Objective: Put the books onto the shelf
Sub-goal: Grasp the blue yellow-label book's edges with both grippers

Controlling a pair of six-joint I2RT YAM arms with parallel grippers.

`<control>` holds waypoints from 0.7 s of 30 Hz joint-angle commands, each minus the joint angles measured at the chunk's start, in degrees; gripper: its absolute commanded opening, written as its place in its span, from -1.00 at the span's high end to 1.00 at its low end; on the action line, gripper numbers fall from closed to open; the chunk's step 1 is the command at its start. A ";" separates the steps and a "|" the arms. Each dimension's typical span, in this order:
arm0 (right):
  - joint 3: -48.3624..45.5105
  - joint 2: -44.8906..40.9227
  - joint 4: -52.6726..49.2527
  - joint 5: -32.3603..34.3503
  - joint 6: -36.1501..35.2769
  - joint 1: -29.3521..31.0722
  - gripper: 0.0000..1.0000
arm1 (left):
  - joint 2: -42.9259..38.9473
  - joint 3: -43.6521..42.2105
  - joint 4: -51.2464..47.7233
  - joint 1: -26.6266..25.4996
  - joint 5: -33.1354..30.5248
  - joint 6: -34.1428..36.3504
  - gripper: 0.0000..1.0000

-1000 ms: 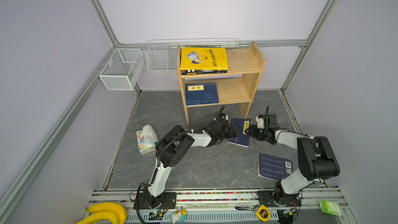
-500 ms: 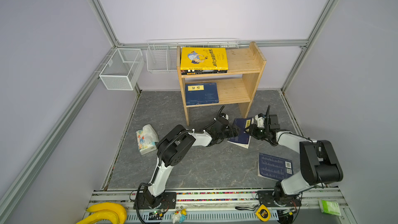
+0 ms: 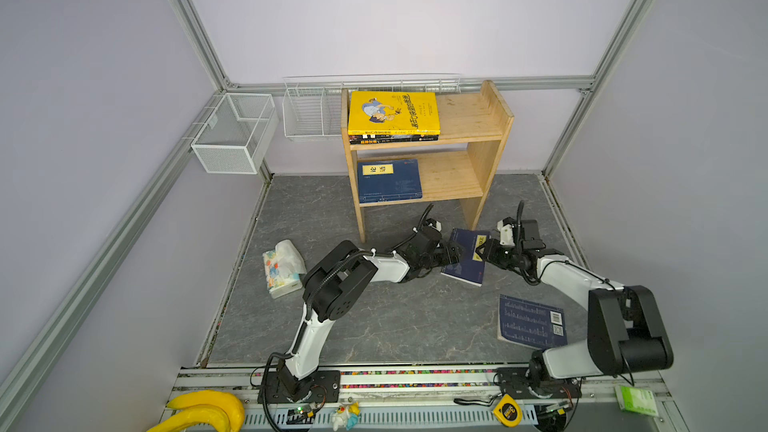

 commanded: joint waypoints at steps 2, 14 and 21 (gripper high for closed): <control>0.83 2.43 -0.99 0.03 -0.44 0.73 0.12 | 0.59 -0.82 0.78 -0.19 0.68 -1.09 -0.65; 2.74 4.59 -4.45 9.87 -1.95 0.16 -0.22 | 0.54 -1.02 0.63 0.23 1.24 -1.26 -0.65; 1.81 10.49 4.24 -0.68 0.22 0.22 -0.10 | 0.57 -0.74 0.88 0.34 1.86 -1.53 -0.65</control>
